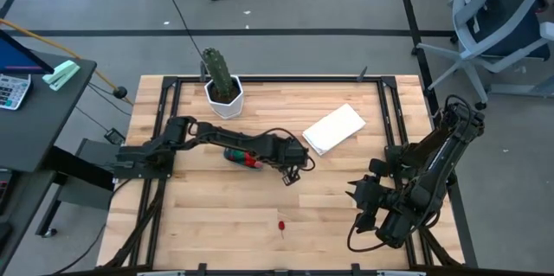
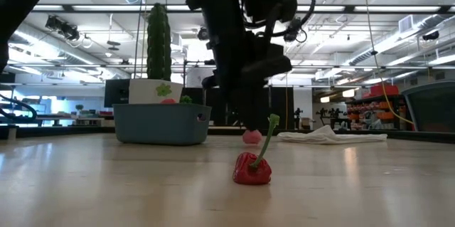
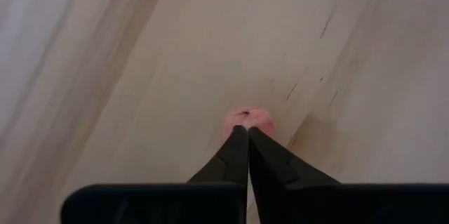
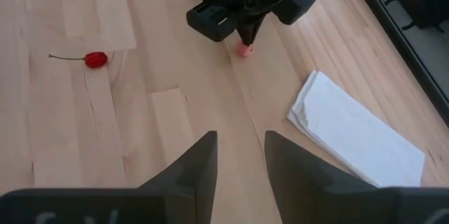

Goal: Pick and placing Produce into tupperware
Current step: Put the pink peach into the blue bin

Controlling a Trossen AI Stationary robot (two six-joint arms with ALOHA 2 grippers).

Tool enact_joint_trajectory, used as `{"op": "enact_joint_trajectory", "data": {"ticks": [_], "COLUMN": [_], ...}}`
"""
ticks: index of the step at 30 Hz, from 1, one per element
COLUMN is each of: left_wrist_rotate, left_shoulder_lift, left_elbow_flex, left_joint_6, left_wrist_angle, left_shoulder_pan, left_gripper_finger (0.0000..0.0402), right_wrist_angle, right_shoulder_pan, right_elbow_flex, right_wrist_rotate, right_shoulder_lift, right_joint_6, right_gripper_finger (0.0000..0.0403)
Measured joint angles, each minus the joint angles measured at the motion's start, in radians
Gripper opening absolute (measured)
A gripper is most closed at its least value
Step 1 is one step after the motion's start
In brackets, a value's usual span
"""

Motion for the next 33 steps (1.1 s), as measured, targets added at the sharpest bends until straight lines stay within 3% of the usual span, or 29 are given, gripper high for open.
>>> {"op": "enact_joint_trajectory", "data": {"ticks": [7,14,19,25,30,33], "left_wrist_rotate": [-0.015,-0.226,-0.256,-0.239,-0.239,-0.238], "left_shoulder_lift": [-0.053,-0.094,-0.132,-0.274,-0.46,-0.584], "left_elbow_flex": [0.136,0.396,0.475,0.31,0.029,-0.18], "left_joint_6": [0.075,0.034,-0.054,-0.148,-0.352,-0.436], "left_wrist_angle": [-0.17,-0.663,-0.856,-0.849,-0.831,-0.686], "left_shoulder_pan": [-0.011,-0.063,-0.113,-0.153,-0.164,-0.167], "left_gripper_finger": [0.0006,0.0004,0.0003,0.0003,0.0002,0.0002], "right_wrist_angle": [0.003,0.004,0.003,-0.004,-0.003,-0.003], "right_shoulder_pan": [0.0,0.0,0.0,0.014,0.041,0.055], "right_elbow_flex": [0.0,0.0,0.0,0.0,0.0,0.0], "right_wrist_rotate": [0.0,0.0,0.0,0.001,0.001,0.007], "right_shoulder_lift": [0.0,0.001,0.001,0.001,0.001,0.001], "right_joint_6": [0.001,0.001,0.013,0.015,0.018,0.031], "right_gripper_finger": [0.0127,0.0126,0.0126,0.0125,0.0124,0.0124]}}
